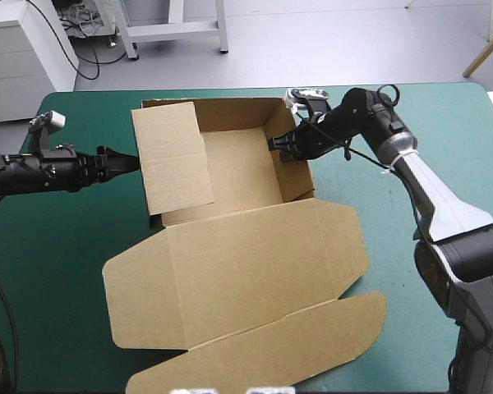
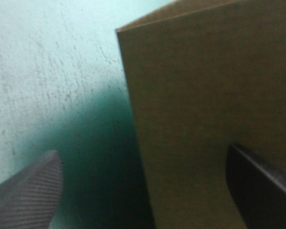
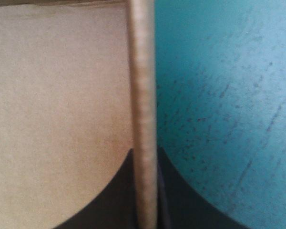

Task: Fold the box

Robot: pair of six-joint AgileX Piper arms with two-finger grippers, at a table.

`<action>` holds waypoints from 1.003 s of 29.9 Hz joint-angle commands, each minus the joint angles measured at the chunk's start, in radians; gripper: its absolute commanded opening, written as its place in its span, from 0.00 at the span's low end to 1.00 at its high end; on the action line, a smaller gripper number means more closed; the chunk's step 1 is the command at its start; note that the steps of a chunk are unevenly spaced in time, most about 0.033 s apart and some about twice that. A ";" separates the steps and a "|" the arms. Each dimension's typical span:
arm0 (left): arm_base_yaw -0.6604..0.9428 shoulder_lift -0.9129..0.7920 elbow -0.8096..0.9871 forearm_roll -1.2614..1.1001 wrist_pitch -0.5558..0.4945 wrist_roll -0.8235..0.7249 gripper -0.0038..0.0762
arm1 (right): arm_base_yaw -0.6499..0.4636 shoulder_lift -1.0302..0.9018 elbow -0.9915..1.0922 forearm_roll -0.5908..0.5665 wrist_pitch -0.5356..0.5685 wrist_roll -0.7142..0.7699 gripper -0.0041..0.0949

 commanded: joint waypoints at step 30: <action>-0.136 -0.045 -0.032 0.088 0.033 -0.089 0.81 | 0.142 0.041 -0.027 0.061 -0.228 0.078 0.02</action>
